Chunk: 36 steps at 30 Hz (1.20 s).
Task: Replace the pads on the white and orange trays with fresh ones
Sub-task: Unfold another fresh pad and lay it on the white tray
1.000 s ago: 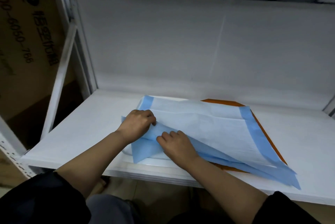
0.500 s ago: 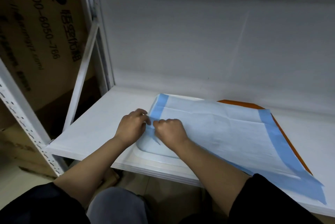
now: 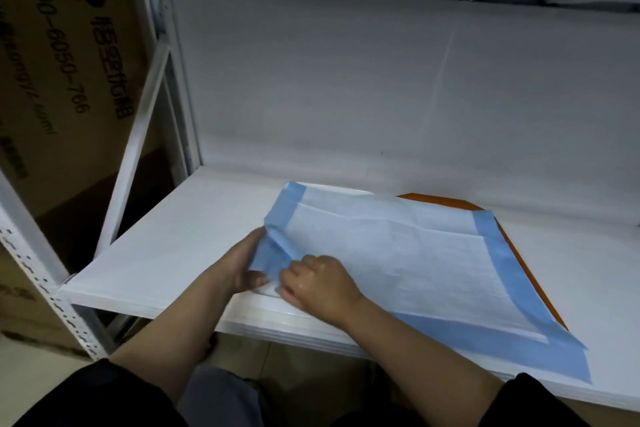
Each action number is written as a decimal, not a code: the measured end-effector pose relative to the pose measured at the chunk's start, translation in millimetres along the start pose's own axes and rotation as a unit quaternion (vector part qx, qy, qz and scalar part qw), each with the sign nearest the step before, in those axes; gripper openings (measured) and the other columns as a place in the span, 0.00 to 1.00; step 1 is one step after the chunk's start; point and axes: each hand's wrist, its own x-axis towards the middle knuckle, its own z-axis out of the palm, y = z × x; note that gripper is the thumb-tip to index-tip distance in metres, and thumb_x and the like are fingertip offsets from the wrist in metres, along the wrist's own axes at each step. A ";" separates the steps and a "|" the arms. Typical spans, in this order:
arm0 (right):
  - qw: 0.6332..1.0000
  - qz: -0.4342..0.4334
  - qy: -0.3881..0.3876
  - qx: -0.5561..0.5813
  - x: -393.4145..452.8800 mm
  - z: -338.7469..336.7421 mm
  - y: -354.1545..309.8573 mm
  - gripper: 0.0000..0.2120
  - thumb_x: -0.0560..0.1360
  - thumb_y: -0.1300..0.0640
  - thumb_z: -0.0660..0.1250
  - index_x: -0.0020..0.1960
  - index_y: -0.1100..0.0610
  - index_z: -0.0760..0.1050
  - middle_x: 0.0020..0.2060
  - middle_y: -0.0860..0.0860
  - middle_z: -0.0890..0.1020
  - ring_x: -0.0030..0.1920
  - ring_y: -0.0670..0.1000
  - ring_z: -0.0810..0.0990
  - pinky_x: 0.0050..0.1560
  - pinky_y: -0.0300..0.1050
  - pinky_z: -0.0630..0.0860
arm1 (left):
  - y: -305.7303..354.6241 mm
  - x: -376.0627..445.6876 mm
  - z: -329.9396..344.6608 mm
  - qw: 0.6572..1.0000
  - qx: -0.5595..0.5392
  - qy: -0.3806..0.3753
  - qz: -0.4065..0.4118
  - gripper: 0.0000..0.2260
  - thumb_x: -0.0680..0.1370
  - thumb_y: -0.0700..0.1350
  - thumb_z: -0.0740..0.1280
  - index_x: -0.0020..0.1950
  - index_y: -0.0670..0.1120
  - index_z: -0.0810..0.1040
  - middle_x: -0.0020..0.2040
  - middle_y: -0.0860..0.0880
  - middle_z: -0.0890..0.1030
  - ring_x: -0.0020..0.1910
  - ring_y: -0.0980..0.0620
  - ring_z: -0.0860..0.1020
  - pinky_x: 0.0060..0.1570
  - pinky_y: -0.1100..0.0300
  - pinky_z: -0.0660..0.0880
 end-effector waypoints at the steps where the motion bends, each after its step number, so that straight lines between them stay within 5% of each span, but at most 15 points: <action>1: 0.999 -0.032 -0.002 0.023 -6.4 0.6 -2.3 0.11 0.71 0.47 0.66 0.35 0.52 0.76 0.28 0.48 0.78 0.28 0.49 0.77 0.25 0.37 0.67 | 1.9 0.9 -5.1 0.998 0.055 0.041 0.018 0.10 0.77 0.51 0.65 0.46 0.43 0.75 0.38 0.44 0.77 0.36 0.49 0.75 0.28 0.62 0.74; 4: 0.996 -0.061 0.001 0.065 -20.0 0.3 -2.6 0.11 0.75 0.49 0.62 0.36 0.52 0.76 0.29 0.47 0.76 0.29 0.48 0.75 0.26 0.38 0.65 | 4.2 6.2 -24.8 0.978 0.153 0.127 0.056 0.10 0.76 0.39 0.66 0.35 0.42 0.72 0.33 0.44 0.73 0.28 0.49 0.73 0.22 0.68 0.71; 7: 0.993 0.023 -0.024 0.116 -25.4 2.0 -0.9 0.08 0.74 0.52 0.61 0.44 0.53 0.79 0.37 0.48 0.79 0.36 0.49 0.77 0.29 0.39 0.70 | 1.4 1.9 -37.7 0.971 0.182 0.150 0.047 0.10 0.77 0.39 0.64 0.36 0.39 0.72 0.33 0.42 0.75 0.27 0.46 0.75 0.22 0.65 0.74; 9: 0.977 0.122 -0.099 0.146 -27.1 3.8 -1.3 0.16 0.74 0.49 0.61 0.59 0.53 0.76 0.52 0.50 0.79 0.50 0.51 0.78 0.45 0.43 0.74 | -3.2 -2.4 -41.3 0.974 0.180 0.136 0.024 0.17 0.81 0.50 0.58 0.44 0.37 0.76 0.39 0.40 0.79 0.34 0.44 0.78 0.26 0.61 0.76; 11: 0.936 0.202 -0.219 0.189 -31.8 5.7 -1.7 0.29 0.76 0.44 0.61 0.73 0.54 0.62 0.69 0.51 0.68 0.68 0.53 0.67 0.65 0.48 0.65 | -6.2 -5.1 -41.2 0.973 0.199 0.117 0.010 0.23 0.80 0.58 0.57 0.48 0.37 0.77 0.43 0.40 0.81 0.38 0.44 0.79 0.29 0.60 0.77; 13: 0.911 0.209 -0.300 0.191 -37.4 8.4 -5.8 0.37 0.76 0.40 0.60 0.77 0.53 0.50 0.76 0.51 0.56 0.75 0.52 0.54 0.73 0.49 0.52 | -8.7 -4.2 -40.9 0.959 0.263 0.102 0.021 0.18 0.77 0.55 0.65 0.48 0.38 0.76 0.43 0.41 0.80 0.38 0.45 0.79 0.31 0.60 0.77; 16: 0.907 0.186 -0.338 0.168 -41.6 13.2 -13.2 0.37 0.77 0.40 0.59 0.78 0.53 0.45 0.77 0.51 0.50 0.77 0.52 0.47 0.75 0.50 0.45 | -14.3 -1.1 -43.9 0.921 0.374 0.101 0.039 0.05 0.74 0.40 0.70 0.43 0.44 0.75 0.41 0.45 0.77 0.38 0.49 0.77 0.30 0.60 0.77; 18: 0.907 0.178 -0.347 0.157 -44.6 15.6 -15.1 0.36 0.78 0.44 0.59 0.78 0.53 0.44 0.78 0.51 0.49 0.77 0.53 0.46 0.75 0.50 0.45 | -19.4 2.0 -51.2 0.930 0.352 0.098 0.038 0.04 0.73 0.37 0.70 0.45 0.42 0.77 0.42 0.44 0.77 0.37 0.50 0.76 0.26 0.63 0.77; 25: 0.920 0.168 -0.317 0.159 -57.3 16.9 -11.7 0.33 0.78 0.47 0.61 0.77 0.55 0.51 0.76 0.53 0.56 0.76 0.55 0.54 0.73 0.50 0.52 | -31.3 3.8 -69.0 0.971 0.224 0.089 0.007 0.10 0.72 0.38 0.74 0.40 0.41 0.73 0.27 0.46 0.71 0.24 0.53 0.72 0.27 0.64 0.78; 29: 0.940 0.163 -0.255 0.155 -59.2 22.2 -11.7 0.32 0.74 0.38 0.53 0.72 0.55 0.65 0.70 0.54 0.70 0.69 0.56 0.69 0.66 0.52 0.66 | -34.3 1.2 -67.7 0.981 0.178 0.070 0.034 0.08 0.75 0.44 0.71 0.43 0.43 0.73 0.37 0.45 0.77 0.34 0.49 0.78 0.32 0.61 0.81; 32: 0.929 0.185 -0.269 0.173 -57.2 22.4 -12.6 0.40 0.68 0.33 0.41 0.73 0.52 0.63 0.70 0.50 0.69 0.69 0.52 0.67 0.67 0.48 0.62 | -34.0 -3.3 -66.4 0.986 0.148 0.077 0.025 0.07 0.77 0.45 0.67 0.47 0.41 0.77 0.42 0.44 0.79 0.40 0.48 0.79 0.39 0.57 0.81; 36: 0.918 0.233 -0.235 0.217 -47.1 21.1 -16.4 0.39 0.69 0.32 0.39 0.69 0.51 0.69 0.66 0.48 0.73 0.67 0.50 0.70 0.64 0.46 0.63 | -34.0 -9.3 -68.7 0.977 0.203 0.059 0.021 0.14 0.78 0.50 0.63 0.47 0.39 0.81 0.41 0.41 0.83 0.37 0.47 0.81 0.44 0.57 0.81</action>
